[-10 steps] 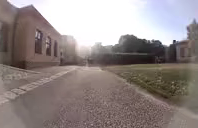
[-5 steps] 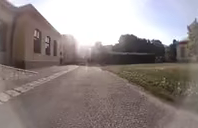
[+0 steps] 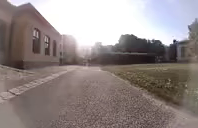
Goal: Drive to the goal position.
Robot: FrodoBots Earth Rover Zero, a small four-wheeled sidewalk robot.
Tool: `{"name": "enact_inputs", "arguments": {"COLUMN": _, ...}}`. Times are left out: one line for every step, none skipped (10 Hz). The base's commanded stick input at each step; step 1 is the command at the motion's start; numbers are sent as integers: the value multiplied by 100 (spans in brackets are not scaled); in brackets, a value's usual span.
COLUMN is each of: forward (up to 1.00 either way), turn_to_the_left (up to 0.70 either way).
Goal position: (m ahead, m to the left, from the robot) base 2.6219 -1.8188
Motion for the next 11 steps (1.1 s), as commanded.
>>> {"name": "enact_inputs", "arguments": {"forward": 44, "turn_to_the_left": 2}}
{"name": "enact_inputs", "arguments": {"forward": 44, "turn_to_the_left": 2}}
{"name": "enact_inputs", "arguments": {"forward": 44, "turn_to_the_left": 2}}
{"name": "enact_inputs", "arguments": {"forward": 44, "turn_to_the_left": 2}}
{"name": "enact_inputs", "arguments": {"forward": 44, "turn_to_the_left": 2}}
{"name": "enact_inputs", "arguments": {"forward": 44, "turn_to_the_left": 2}}
{"name": "enact_inputs", "arguments": {"forward": 44, "turn_to_the_left": 2}}
{"name": "enact_inputs", "arguments": {"forward": 44, "turn_to_the_left": 2}}
{"name": "enact_inputs", "arguments": {"forward": 44, "turn_to_the_left": 2}}
{"name": "enact_inputs", "arguments": {"forward": 44, "turn_to_the_left": 2}}
{"name": "enact_inputs", "arguments": {"forward": 44, "turn_to_the_left": 2}}
